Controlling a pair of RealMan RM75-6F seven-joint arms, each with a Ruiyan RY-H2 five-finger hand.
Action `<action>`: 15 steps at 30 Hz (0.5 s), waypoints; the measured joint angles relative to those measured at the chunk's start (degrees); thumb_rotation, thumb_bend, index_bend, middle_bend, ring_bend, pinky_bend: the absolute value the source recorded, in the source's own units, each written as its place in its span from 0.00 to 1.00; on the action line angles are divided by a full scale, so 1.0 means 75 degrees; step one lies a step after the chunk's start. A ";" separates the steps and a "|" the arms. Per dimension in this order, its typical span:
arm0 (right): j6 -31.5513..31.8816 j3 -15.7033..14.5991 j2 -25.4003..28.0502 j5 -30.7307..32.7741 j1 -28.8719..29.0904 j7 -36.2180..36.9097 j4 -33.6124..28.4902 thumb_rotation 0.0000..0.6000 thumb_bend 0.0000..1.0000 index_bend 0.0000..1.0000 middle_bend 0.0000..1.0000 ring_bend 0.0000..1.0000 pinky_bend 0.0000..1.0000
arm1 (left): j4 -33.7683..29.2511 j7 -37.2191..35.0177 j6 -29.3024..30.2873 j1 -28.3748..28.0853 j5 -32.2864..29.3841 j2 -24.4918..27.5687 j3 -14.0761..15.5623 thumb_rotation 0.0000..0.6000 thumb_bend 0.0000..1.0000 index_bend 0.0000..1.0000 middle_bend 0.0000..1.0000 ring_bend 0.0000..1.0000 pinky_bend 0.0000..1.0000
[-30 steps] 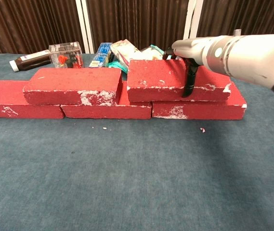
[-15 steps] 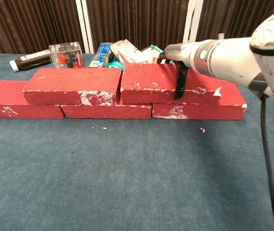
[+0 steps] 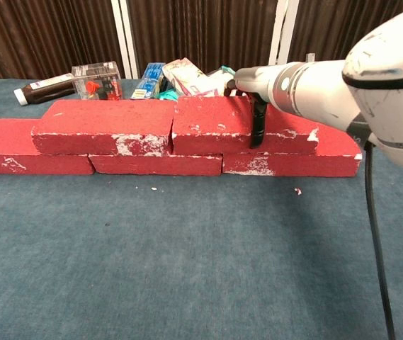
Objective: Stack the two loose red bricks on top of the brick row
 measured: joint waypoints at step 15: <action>0.0034 -0.0018 0.0003 -0.0018 0.0053 0.0137 -0.0016 1.00 0.39 0.32 0.26 0.14 0.00 | -0.0043 0.0078 0.0010 -0.0001 -0.0008 -0.0008 0.0008 1.00 0.20 0.00 0.00 0.00 0.00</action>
